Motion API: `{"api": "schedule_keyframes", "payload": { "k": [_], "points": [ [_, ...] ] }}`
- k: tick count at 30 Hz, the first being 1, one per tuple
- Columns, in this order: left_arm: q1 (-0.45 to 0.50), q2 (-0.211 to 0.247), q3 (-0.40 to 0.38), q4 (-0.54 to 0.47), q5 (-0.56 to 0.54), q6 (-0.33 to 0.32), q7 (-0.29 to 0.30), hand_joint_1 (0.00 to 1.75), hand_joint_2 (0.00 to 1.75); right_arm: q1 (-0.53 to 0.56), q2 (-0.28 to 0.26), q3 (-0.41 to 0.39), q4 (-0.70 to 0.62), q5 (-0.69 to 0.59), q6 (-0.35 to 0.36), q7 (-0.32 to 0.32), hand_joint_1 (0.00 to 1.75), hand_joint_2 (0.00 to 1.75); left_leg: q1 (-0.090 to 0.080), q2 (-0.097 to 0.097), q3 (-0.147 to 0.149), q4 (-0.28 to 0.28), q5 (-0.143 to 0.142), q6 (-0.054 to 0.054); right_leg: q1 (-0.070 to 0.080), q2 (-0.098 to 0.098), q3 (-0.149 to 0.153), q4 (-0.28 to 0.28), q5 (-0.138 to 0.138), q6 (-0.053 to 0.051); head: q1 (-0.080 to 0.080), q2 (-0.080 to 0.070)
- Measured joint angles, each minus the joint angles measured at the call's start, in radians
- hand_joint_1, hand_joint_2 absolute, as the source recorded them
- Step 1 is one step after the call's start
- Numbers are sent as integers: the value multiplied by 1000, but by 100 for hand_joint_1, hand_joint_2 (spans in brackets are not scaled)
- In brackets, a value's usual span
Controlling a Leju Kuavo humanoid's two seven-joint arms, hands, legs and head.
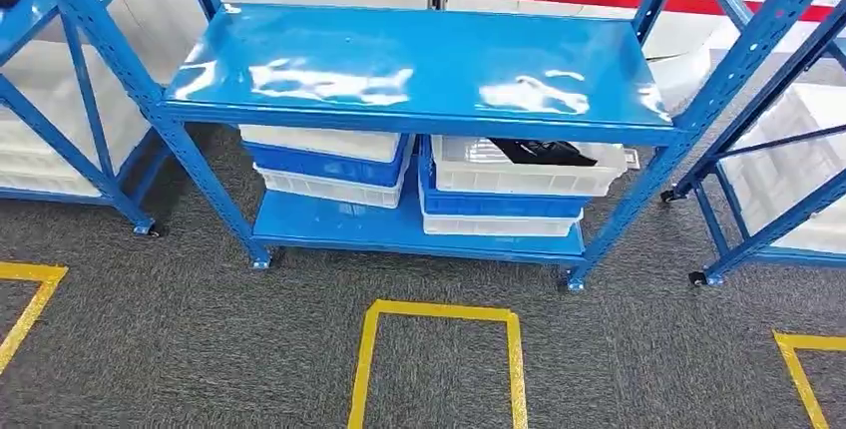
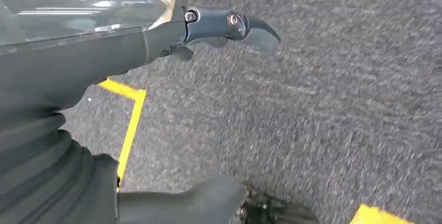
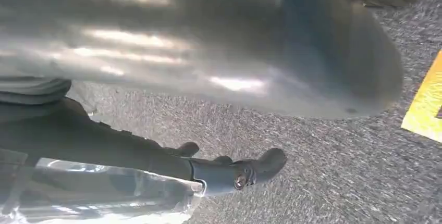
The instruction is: Take the parts from the cabinet and place them on the table.
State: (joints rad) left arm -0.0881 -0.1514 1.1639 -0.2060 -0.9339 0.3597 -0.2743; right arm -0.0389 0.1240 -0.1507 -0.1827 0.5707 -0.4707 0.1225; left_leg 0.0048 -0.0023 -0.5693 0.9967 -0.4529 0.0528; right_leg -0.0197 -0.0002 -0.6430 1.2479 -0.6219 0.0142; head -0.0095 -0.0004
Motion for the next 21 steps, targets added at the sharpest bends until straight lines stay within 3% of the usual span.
{"api": "schedule_keyframes", "payload": {
  "k": [1, 2, 3, 5, 6, 7, 10, 11, 12, 14, 16, 17, 18, 19, 21],
  "points": [
    [0, 0, 0, 0, 0, 0, 0, 0, 175, 0, 0, -1, 0, 0, -1, -1, 0, 0, -1, 0, -1, 1, 0, 1, 0, 0, -28, 55, -14, 2, 1, 0],
    [1, 0, 0, 0, -1, -2, 0, 0, 175, 3, 0, -1, 0, -1, -3, -1, 0, 0, -2, -2, 0, 1, 0, 1, 0, 0, -35, 66, -9, 9, 2, 0],
    [1, 0, 0, 0, -1, -3, 0, 0, 175, 4, -1, -1, 0, -2, -5, -2, 0, 0, -2, -4, 1, 1, -1, 0, 0, 0, -18, 27, 14, 19, 2, 0],
    [0, 0, 0, 0, -1, -3, 0, 0, 175, 4, -2, -2, 0, -1, -9, -2, 0, 0, -2, -7, 4, 5, -3, -4, 0, 0, 65, -147, 88, 37, 3, 0],
    [0, 0, 0, 0, -1, -3, 0, 0, 175, 2, -2, -2, 0, -1, -10, -2, 0, 0, -3, -7, 2, 11, -6, -9, -2, 0, 100, -220, 109, 38, 4, 0],
    [0, 0, 0, 0, -1, -3, 0, 0, 175, 0, -2, -2, 0, 0, -11, -2, 0, 0, -14, -7, 0, 23, -16, -18, 2, 2, 96, -229, 115, 25, 2, 0],
    [0, 0, 0, 0, -1, -3, 0, 0, 175, 0, -2, -2, 0, 2, -11, -2, 0, 0, -4, -7, 4, 19, -15, -30, 8, 2, 97, -228, 117, 4, 2, 0],
    [0, 0, 0, 0, -1, -3, 0, 0, 175, 0, -1, -2, 0, 2, -11, -2, 0, 0, -2, -7, 1, 23, -18, -35, -7, 1, 109, -234, 122, -5, 3, 0],
    [0, 0, 0, 0, -1, -3, 0, 0, 175, -1, -2, -2, 0, 2, -12, -2, 0, 0, 1, -6, -4, 41, -32, -41, -8, 1, 108, -235, 125, -9, 2, 0],
    [0, -2, 0, 0, -1, -3, 0, 0, 175, 0, -2, -2, 0, 2, -12, -2, 0, 0, 7, -3, -59, 165, -112, -55, -9, -1, 107, -234, 126, -15, -6, 0],
    [1, -2, 0, 0, -1, -3, 0, 0, 175, 0, -2, -2, 0, 2, -12, -1, 0, 0, 12, -2, -123, 296, -161, -64, -7, -2, 106, -234, 126, -15, -6, 0],
    [1, -2, 0, 0, -2, -3, 0, 0, 175, 0, -3, -2, 0, 2, -12, -1, 0, 0, 14, -2, -137, 319, -161, -66, -7, -2, 106, -234, 126, -15, -5, 0],
    [1, -1, 0, 0, -4, -3, 0, 0, 175, 0, -3, -3, 0, 1, -12, 0, 0, 0, 16, -1, -132, 305, -143, -66, -7, -1, 107, -234, 126, -15, -6, 0],
    [1, 0, 0, 0, -8, -5, 0, 0, 175, 0, -3, -3, 0, -1, -12, 0, 0, 0, 16, -1, -107, 251, -105, -65, -7, -1, 108, -234, 126, -14, -6, 0],
    [0, 0, 0, 0, -11, -6, -1, 0, 175, 0, -1, -5, 0, -9, -13, 0, 0, 0, 17, 0, -17, 72, -18, -58, -9, 1, 111, -234, 125, -13, -6, 0]
  ]
}}
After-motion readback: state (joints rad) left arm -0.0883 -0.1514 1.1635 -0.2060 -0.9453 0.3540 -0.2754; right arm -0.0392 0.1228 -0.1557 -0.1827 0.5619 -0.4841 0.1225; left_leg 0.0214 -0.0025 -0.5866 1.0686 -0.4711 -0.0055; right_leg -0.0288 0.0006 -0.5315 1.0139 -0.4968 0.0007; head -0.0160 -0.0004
